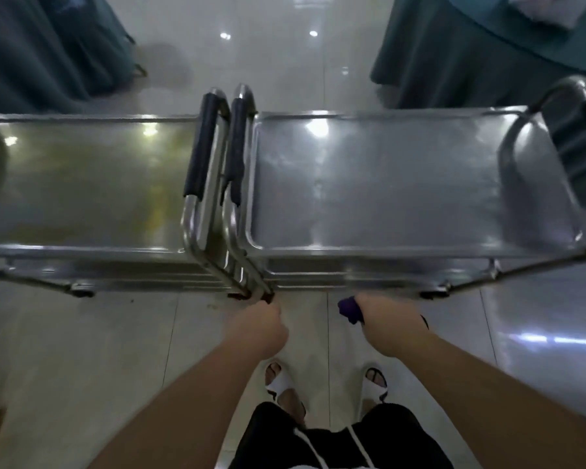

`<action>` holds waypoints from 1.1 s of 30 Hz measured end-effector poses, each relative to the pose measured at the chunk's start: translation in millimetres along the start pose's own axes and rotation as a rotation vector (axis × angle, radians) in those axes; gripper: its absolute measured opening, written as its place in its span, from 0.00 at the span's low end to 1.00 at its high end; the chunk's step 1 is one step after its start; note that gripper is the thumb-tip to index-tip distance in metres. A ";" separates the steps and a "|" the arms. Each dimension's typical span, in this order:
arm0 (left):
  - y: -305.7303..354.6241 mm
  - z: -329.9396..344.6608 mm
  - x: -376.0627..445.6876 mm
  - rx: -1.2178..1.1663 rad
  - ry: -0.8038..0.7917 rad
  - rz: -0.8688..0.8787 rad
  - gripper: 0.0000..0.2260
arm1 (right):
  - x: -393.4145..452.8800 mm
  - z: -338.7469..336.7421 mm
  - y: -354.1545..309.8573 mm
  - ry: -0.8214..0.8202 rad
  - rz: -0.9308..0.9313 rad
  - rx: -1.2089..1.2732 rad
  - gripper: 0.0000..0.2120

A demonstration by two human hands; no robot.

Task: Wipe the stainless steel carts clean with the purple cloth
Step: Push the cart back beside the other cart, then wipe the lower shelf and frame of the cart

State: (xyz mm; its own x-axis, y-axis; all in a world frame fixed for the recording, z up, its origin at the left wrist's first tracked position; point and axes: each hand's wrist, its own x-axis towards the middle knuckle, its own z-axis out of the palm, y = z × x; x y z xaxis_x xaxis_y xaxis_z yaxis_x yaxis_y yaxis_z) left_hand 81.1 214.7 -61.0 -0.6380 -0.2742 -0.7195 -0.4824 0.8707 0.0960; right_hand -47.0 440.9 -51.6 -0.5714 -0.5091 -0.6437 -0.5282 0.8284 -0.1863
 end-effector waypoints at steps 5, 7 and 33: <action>30.6 27.5 13.4 -0.044 -0.054 -0.030 0.20 | 3.5 29.1 43.2 -0.065 0.032 0.021 0.16; 45.9 39.2 16.2 -0.051 -0.060 -0.062 0.21 | 10.3 36.0 61.8 -0.072 0.021 0.017 0.17; 56.7 262.6 324.8 0.026 0.046 0.006 0.21 | 275.8 271.3 150.8 0.085 -0.128 -0.093 0.19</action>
State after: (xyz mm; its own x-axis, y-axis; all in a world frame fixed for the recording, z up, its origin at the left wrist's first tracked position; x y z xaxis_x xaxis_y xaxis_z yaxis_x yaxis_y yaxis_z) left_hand 4.1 282.2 -469.8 -0.6680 -0.2873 -0.6865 -0.4635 0.8823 0.0819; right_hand -113.8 488.7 -458.6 -0.5447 -0.6300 -0.5536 -0.6534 0.7326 -0.1908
